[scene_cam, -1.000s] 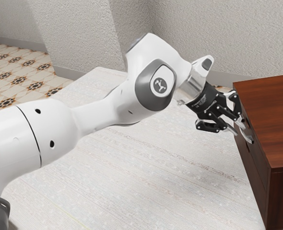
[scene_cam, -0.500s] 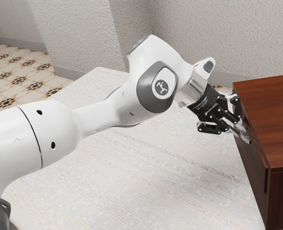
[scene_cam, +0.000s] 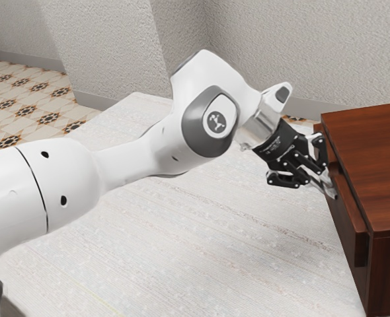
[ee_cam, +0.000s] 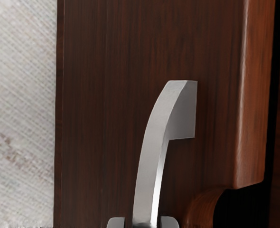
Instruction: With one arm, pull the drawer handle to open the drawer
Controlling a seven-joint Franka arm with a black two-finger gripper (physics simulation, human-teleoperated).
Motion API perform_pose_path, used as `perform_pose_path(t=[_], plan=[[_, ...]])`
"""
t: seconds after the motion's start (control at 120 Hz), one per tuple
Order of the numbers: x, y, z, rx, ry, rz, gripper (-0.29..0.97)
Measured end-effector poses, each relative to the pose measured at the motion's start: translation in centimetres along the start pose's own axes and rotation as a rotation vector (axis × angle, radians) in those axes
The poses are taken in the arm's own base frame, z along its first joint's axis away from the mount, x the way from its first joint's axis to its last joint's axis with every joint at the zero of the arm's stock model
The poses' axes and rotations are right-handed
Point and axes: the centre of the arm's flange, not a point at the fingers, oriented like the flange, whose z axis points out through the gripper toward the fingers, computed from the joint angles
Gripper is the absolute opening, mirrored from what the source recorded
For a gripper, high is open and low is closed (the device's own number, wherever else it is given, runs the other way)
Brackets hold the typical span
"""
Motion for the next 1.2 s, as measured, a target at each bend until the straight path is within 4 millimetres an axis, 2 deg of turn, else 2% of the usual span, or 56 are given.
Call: perform_pose_path(t=[0.467, 1.2], plan=[[-0.7, -1.0, -1.1, 0.005, -0.007, -0.004, -0.02], [0.6, -1.7, -1.9, 0.007, 0.02, -0.007, -0.05]])
